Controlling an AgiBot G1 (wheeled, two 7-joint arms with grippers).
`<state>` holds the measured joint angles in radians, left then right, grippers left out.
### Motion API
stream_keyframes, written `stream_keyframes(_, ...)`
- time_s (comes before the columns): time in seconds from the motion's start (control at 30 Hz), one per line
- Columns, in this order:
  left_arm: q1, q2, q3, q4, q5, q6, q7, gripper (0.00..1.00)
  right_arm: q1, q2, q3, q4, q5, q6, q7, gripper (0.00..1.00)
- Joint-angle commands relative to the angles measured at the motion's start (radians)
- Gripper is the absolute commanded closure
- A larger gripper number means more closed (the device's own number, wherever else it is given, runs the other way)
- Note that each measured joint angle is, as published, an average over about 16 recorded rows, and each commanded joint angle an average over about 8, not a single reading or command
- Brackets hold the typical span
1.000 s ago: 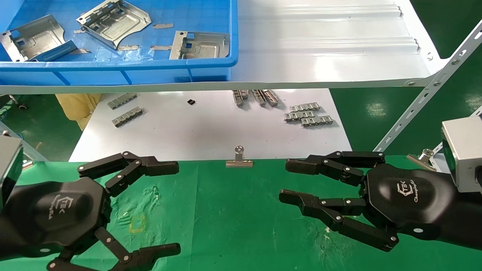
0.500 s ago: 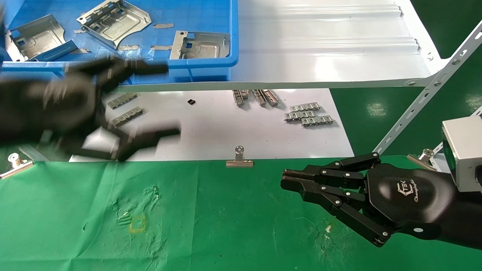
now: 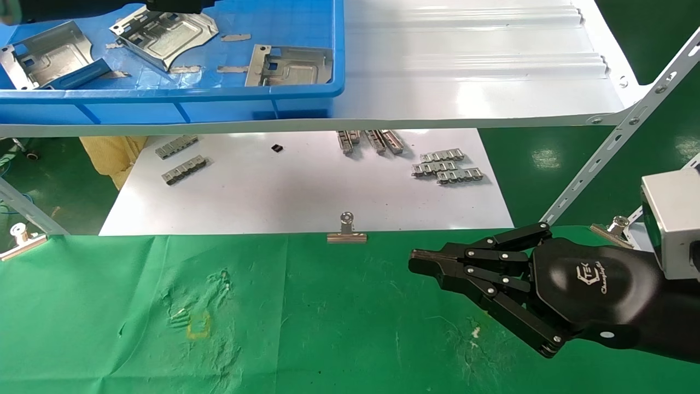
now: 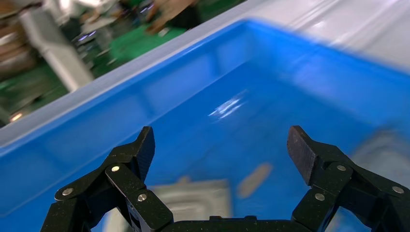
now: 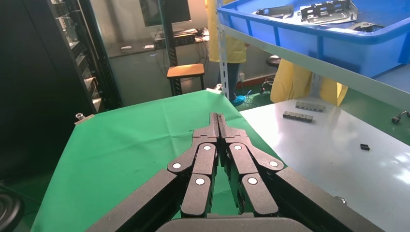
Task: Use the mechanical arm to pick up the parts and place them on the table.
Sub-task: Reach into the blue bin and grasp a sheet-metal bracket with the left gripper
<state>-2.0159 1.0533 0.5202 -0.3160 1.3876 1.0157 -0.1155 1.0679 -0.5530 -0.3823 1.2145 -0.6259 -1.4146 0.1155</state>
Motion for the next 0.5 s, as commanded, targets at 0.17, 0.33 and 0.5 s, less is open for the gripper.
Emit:
stream_keyframes(0.17, -0.067, 0.058, 0.037, 0.158, 0.076, -0.120, 0.049, 1.00, 0.000, 0.000, 0.000, 0.000, 0.000, 0.000, 0.000, 0.00)
stream_keyframes(0.33, -0.085, 0.065, 0.046, 0.221, 0.093, -0.163, 0.076, 1.00, 0.000, 0.000, 0.000, 0.000, 0.000, 0.000, 0.000, 0.00)
stream_keyframes(0.5, -0.092, 0.069, 0.049, 0.266, 0.099, -0.197, 0.082, 1.00, 0.000, 0.000, 0.000, 0.000, 0.000, 0.000, 0.000, 0.00)
